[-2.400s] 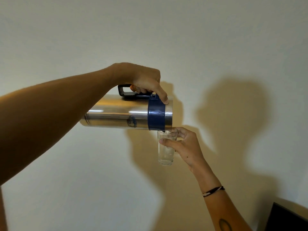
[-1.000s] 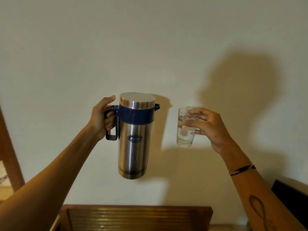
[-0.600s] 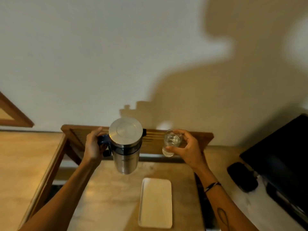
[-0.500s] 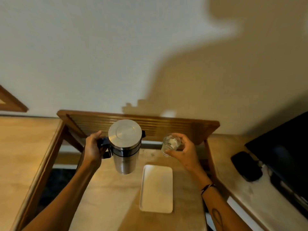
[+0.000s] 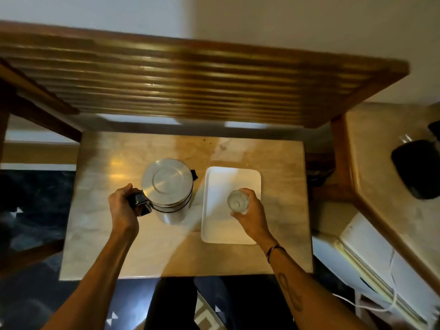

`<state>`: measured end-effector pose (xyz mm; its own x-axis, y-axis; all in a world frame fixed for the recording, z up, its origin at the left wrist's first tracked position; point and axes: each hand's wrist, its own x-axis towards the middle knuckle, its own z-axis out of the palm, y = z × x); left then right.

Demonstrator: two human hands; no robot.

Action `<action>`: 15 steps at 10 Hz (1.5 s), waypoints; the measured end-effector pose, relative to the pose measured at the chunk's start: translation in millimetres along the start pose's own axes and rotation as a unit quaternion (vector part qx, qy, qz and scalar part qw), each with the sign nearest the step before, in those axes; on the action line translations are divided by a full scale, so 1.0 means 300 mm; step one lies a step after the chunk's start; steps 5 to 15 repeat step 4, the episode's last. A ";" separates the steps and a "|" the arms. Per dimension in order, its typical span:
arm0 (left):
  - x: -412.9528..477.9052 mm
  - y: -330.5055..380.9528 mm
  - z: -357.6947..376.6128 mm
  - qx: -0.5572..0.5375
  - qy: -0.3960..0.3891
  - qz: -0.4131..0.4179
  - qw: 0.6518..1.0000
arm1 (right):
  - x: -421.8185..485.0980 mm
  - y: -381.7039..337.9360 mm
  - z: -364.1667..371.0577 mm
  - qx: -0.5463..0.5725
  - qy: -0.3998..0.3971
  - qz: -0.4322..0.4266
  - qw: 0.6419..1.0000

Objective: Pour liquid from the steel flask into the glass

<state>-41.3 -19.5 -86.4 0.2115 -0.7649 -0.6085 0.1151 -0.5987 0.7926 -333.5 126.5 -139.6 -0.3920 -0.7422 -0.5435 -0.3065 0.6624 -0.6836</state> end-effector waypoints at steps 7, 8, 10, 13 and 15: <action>0.040 -0.116 -0.031 0.083 -0.047 0.057 0.994 | 0.007 0.066 0.049 -0.042 0.000 -0.001 0.999; 0.040 -0.116 -0.031 0.083 -0.047 0.057 0.994 | 0.007 0.066 0.049 -0.042 0.000 -0.001 0.999; 0.040 -0.116 -0.031 0.083 -0.047 0.057 0.994 | 0.007 0.066 0.049 -0.042 0.000 -0.001 0.999; 0.040 -0.116 -0.031 0.083 -0.047 0.057 0.994 | 0.007 0.066 0.049 -0.042 0.000 -0.001 0.999; 0.040 -0.116 -0.031 0.083 -0.047 0.057 0.994 | 0.007 0.066 0.049 -0.042 0.000 -0.001 0.999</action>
